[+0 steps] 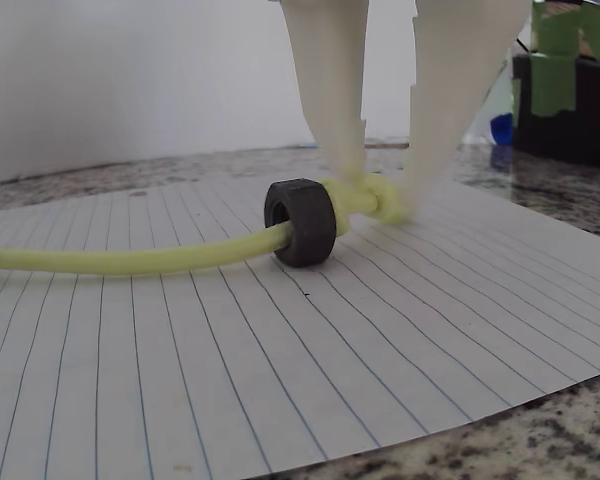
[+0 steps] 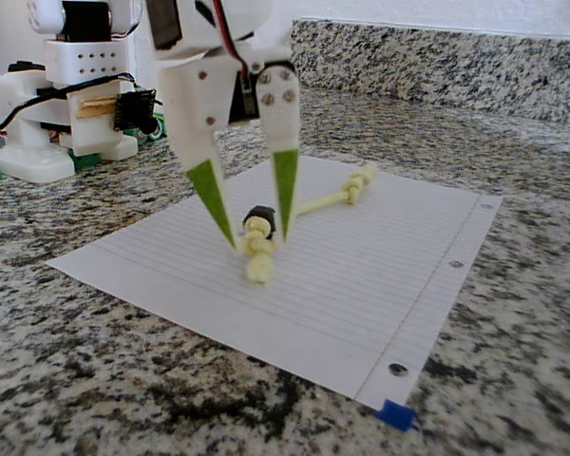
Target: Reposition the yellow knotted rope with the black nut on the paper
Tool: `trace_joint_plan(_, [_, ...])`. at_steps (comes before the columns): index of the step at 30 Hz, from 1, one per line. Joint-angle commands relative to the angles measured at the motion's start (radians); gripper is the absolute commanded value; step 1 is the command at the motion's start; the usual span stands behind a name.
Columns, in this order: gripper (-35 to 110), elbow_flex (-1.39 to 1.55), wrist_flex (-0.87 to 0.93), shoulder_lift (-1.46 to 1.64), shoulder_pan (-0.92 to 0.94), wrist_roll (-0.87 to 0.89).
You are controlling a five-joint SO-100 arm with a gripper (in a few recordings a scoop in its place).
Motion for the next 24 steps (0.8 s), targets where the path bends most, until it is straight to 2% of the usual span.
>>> trace_joint_plan(1, [29, -0.031, 0.021, 0.006, -0.017, 0.009])
trace_joint_plan(13, [33, -0.029, 0.040, 0.003, -0.023, 0.009])
trace_joint_plan(24, [26, -0.028, 0.035, -0.011, -0.018, 0.006])
